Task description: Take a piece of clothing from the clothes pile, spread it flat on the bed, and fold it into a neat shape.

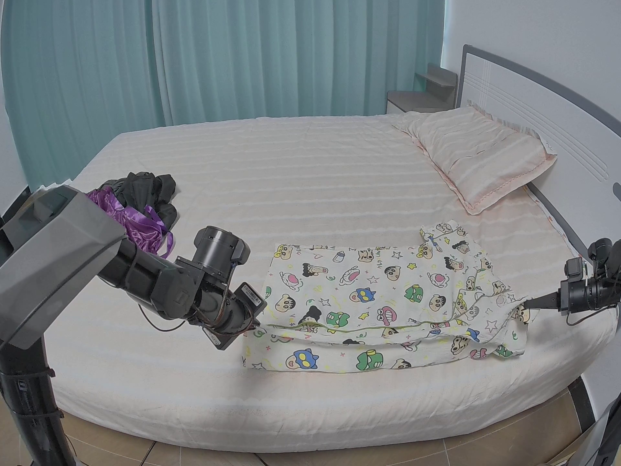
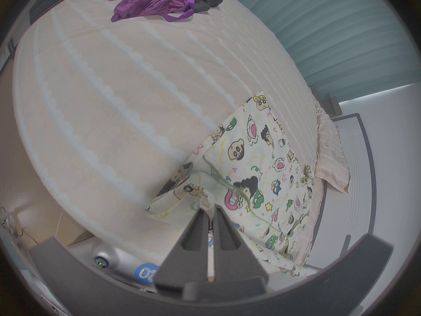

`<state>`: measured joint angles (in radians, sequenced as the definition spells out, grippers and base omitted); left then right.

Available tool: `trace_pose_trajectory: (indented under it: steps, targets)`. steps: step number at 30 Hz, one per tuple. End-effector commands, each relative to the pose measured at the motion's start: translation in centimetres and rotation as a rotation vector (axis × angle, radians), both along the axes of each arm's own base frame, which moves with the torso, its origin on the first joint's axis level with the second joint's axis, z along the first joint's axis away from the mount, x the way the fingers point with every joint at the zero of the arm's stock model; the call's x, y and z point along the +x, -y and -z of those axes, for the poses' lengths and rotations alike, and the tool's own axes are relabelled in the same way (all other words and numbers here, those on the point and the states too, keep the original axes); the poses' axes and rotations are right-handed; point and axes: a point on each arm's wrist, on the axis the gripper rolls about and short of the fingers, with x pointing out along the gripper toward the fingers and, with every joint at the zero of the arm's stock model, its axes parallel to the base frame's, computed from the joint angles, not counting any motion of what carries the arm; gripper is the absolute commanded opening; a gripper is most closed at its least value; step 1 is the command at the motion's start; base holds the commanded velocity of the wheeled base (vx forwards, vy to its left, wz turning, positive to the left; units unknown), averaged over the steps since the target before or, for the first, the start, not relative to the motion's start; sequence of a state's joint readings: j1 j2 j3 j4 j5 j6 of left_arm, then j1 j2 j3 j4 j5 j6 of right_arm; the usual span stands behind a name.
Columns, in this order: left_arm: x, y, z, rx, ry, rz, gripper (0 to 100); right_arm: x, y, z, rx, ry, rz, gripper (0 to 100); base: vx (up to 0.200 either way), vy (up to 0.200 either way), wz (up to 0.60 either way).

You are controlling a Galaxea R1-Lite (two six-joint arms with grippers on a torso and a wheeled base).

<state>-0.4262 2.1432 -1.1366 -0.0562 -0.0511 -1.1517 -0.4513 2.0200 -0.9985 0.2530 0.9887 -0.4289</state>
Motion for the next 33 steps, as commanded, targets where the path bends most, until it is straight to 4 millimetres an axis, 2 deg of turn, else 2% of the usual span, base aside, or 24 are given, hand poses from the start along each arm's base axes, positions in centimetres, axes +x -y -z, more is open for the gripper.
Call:
trace_pose_trajectory:
  steps: [1,11,20,33]
  targets:
    - [2.0,0.4,1.6,0.016,0.001,-0.020,0,2.0,-0.1,0.4,0.007,-0.014,-0.006,0,0.000,0.000,0.00]
    - [4.0,1.0,2.9,0.042,0.020,-0.044,0,4.2,0.4,1.5,0.033,-0.046,0.016,0,0.000,0.000,0.00]
    - [4.8,0.8,3.0,0.044,0.032,-0.062,0,5.4,0.9,1.5,0.049,-0.055,0.043,0,0.000,0.000,0.00]
    - [6.3,1.3,3.5,0.070,0.028,-0.078,0,7.0,1.6,2.8,0.057,-0.064,0.048,0,0.000,0.000,0.00]
